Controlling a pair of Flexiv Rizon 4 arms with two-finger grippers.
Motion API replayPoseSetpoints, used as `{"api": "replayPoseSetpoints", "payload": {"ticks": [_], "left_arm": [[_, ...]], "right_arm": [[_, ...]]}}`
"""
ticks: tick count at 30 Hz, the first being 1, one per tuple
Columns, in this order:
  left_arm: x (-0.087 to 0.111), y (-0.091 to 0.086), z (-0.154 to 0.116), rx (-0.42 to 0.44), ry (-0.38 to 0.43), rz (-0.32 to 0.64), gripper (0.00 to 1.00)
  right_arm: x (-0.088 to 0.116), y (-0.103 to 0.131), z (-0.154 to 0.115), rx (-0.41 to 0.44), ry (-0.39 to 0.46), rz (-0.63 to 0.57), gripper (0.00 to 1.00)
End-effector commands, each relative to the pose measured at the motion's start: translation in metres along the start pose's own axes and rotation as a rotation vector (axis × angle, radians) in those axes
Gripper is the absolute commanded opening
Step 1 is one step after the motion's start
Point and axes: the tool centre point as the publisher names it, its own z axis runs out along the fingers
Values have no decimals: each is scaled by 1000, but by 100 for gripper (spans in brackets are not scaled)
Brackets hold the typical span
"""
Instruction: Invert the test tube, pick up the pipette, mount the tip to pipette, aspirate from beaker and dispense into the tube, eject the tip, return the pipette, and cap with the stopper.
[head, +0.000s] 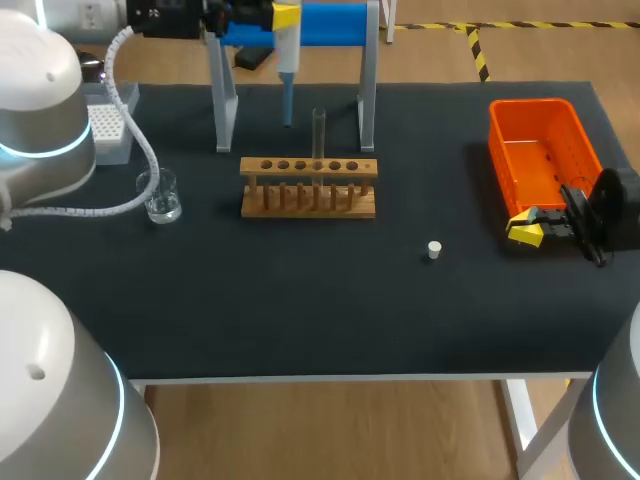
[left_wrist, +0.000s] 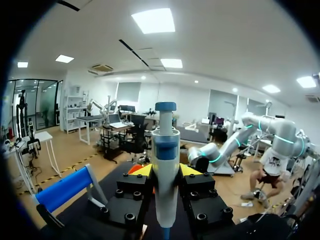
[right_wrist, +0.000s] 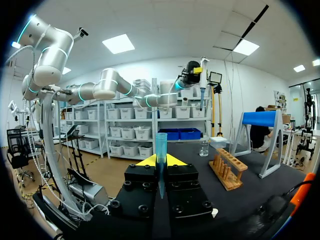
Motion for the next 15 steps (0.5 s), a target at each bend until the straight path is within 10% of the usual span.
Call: {"api": "replayPoseSetpoints", "payload": {"ticks": [1, 15], "left_arm": [[18, -1, 12, 42, -4, 15, 0], [58, -31, 61, 88, 73, 92, 0]], "right_arm": [[1, 0, -1, 1, -1, -1, 0], [1, 0, -1, 1, -1, -1, 0]]}}
